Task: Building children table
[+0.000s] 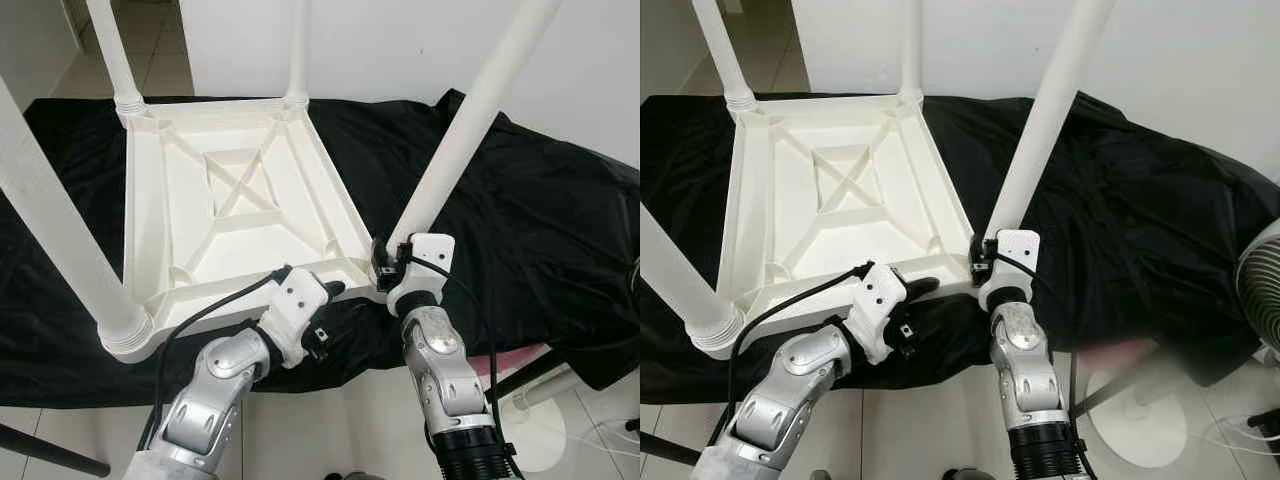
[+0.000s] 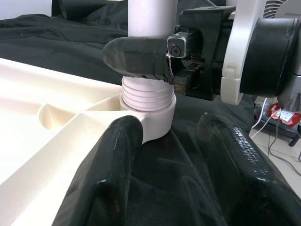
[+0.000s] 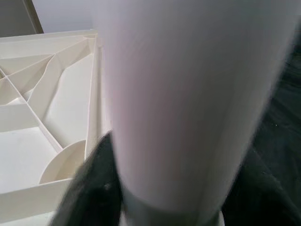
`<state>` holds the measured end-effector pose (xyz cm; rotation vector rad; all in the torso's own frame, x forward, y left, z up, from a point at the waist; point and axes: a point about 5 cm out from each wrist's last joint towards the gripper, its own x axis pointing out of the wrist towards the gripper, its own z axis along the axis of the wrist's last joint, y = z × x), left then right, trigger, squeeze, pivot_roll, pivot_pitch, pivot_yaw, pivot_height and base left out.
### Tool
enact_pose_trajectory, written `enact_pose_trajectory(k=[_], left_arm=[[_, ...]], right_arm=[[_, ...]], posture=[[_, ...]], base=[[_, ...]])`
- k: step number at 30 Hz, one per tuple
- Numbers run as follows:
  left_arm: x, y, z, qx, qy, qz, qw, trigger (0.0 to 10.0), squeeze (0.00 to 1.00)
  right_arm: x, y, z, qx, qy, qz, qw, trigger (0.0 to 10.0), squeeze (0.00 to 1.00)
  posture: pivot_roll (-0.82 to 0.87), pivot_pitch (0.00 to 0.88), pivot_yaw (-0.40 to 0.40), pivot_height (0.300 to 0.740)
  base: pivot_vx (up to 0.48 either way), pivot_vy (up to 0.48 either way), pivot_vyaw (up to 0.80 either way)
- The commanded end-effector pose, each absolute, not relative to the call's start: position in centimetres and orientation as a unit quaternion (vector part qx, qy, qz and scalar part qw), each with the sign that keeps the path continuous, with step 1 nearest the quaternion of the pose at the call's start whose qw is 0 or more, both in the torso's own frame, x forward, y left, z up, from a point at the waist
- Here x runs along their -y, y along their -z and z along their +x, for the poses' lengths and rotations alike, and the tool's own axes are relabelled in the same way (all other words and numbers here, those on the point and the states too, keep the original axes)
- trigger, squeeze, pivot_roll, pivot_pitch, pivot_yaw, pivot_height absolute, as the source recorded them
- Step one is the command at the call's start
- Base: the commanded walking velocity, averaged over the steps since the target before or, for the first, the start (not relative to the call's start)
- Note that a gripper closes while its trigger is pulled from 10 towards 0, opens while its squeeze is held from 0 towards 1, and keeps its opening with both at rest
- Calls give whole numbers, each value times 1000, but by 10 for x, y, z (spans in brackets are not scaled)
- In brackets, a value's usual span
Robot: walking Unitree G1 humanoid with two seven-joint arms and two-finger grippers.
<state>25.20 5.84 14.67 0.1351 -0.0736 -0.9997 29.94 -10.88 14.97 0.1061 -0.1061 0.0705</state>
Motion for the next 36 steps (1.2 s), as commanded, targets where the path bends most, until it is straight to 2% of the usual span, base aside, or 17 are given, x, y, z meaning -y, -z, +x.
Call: enact_pose_trajectory(k=[1,2,3,16,17,23,25,30,36], left_arm=[[-59,-145,255,32,457,66,887,10000,0],[-59,-145,255,32,457,66,887,10000,0],[-60,-144,255,31,457,66,887,10000,0],[-58,-143,251,32,461,59,885,10000,0],[-58,-143,251,32,461,59,885,10000,0],[-60,-143,251,32,462,60,884,10000,0],[-60,-144,249,31,472,57,879,10000,0],[-60,-143,247,30,478,57,876,10000,0],[-60,-141,242,22,504,56,862,10000,0]], right_arm=[[102,-136,292,25,-45,65,997,10000,514],[102,-136,292,25,-45,65,997,10000,514],[105,-136,292,26,-49,59,997,10000,1000],[123,-132,291,28,-91,38,995,10000,1000],[125,-132,290,32,-104,40,993,10000,0],[130,-135,288,52,-146,35,987,10000,0],[141,-143,291,70,-186,19,980,10000,0],[146,-145,293,75,-202,7,976,10000,0],[157,-149,308,67,-292,-46,953,10000,0]], posture=[[-65,92,-55,740],[-65,92,-55,740],[-64,92,-56,740],[-64,95,-64,740],[-61,94,-64,740],[-61,93,-61,740],[-60,91,-58,740],[-60,91,-58,740],[-59,85,-53,740]], base=[[0,0,0],[0,0,0],[0,0,0],[0,0,0],[0,0,0],[0,0,0],[0,0,0],[0,0,0],[0,0,0]])
